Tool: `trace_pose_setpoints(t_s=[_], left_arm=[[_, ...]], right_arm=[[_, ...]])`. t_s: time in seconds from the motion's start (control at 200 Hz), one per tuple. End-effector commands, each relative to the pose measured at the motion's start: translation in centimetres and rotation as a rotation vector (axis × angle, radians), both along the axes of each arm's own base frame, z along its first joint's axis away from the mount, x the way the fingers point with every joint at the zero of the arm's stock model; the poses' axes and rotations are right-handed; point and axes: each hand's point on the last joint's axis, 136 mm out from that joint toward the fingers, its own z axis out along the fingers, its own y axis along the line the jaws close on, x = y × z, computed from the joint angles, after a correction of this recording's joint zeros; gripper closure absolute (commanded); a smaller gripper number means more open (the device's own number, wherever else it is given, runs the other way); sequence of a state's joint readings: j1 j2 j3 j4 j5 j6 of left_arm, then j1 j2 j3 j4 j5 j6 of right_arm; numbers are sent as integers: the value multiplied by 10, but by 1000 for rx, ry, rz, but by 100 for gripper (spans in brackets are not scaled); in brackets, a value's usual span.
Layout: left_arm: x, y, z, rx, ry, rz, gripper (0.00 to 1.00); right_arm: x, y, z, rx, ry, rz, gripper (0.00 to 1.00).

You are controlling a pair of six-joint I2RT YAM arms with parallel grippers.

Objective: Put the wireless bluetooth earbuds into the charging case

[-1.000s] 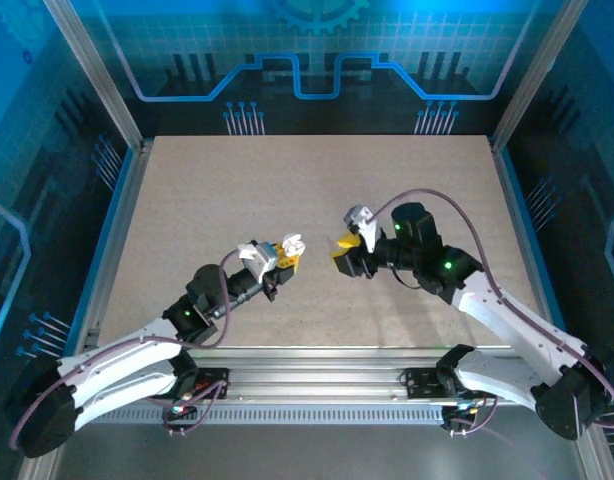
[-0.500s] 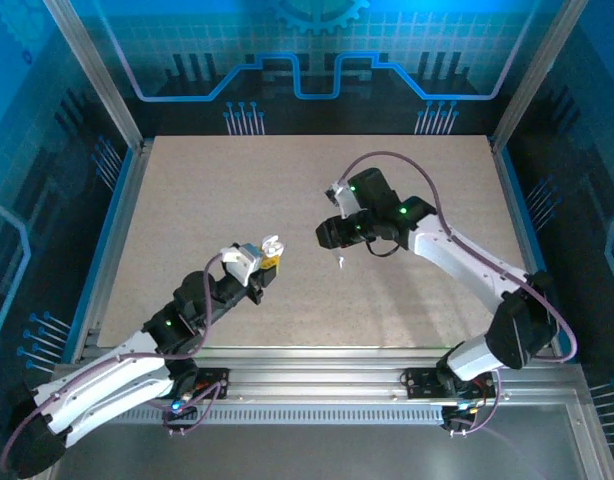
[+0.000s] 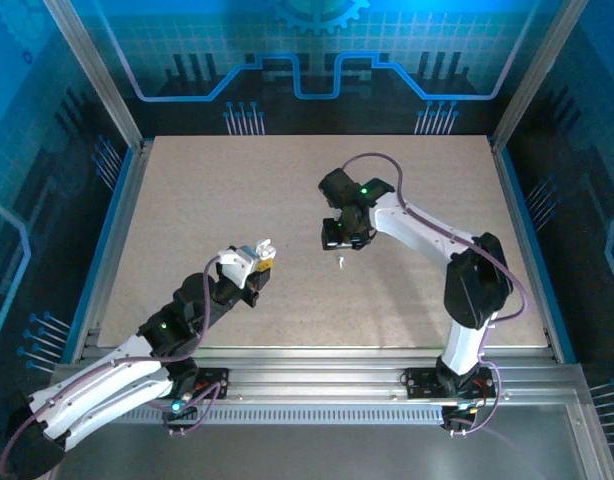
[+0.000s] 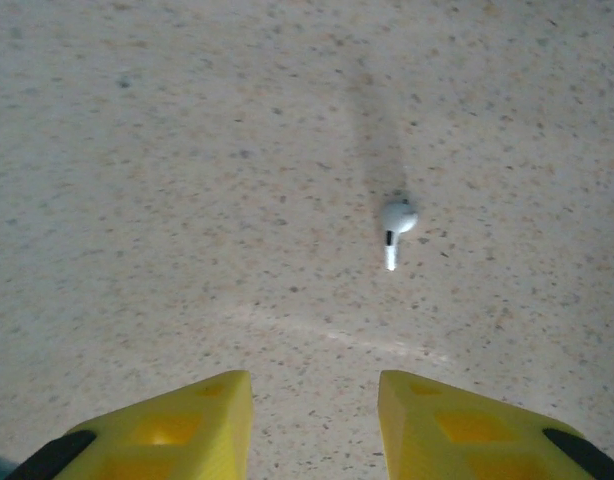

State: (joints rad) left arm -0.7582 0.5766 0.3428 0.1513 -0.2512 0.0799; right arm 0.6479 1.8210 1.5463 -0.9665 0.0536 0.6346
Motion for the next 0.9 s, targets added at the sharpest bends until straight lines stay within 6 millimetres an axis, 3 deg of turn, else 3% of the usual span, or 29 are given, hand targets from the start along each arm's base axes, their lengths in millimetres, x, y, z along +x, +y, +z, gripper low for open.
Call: trace_pose_setpoints(t_s=[0.0,0.895], left_arm=[[2,7,3,2,-8,34,88],[3,7,1,4,-4,39,88]], right_arm=[[-3,-10,-8,-97,44,-42,61],[24,-15,-84,-250,168,-12,61]])
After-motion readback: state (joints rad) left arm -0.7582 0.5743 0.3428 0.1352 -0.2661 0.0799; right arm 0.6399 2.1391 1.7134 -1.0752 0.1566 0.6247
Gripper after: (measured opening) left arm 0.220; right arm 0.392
